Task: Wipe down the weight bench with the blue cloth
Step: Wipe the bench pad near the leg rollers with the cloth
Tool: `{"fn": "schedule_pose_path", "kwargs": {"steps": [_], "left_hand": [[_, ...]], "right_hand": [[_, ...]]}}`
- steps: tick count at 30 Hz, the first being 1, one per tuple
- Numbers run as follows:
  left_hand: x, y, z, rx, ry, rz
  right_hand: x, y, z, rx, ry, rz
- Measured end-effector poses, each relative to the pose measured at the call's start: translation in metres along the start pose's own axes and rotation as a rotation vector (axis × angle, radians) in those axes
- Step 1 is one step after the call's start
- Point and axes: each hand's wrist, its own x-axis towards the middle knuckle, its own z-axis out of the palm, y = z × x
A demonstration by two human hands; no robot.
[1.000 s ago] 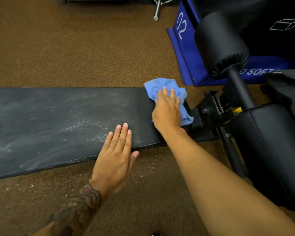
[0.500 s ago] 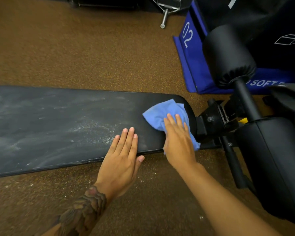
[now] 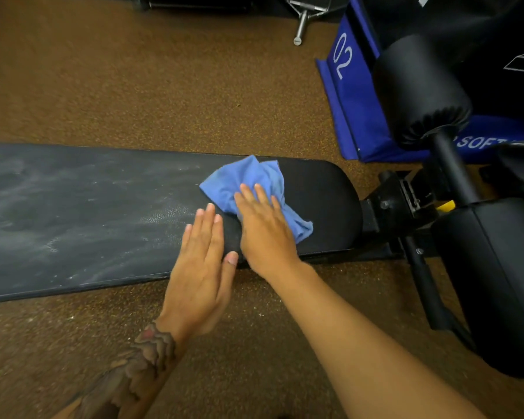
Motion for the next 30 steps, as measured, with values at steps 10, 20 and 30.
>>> {"fn": "schedule_pose_path", "kwargs": {"steps": [10, 20, 30], "left_hand": [[-0.044, -0.053, -0.020, 0.353, -0.129, -0.075], [-0.045, -0.062, -0.017, 0.420, -0.155, -0.009], [-0.044, -0.060, -0.018, 0.430, -0.162, -0.024]], "right_hand": [[-0.054, 0.026, 0.000, -0.080, 0.133, 0.122], [0.017, -0.011, 0.003, -0.148, 0.043, 0.227], [-0.062, 0.003, 0.004, -0.137, 0.026, 0.036]]}}
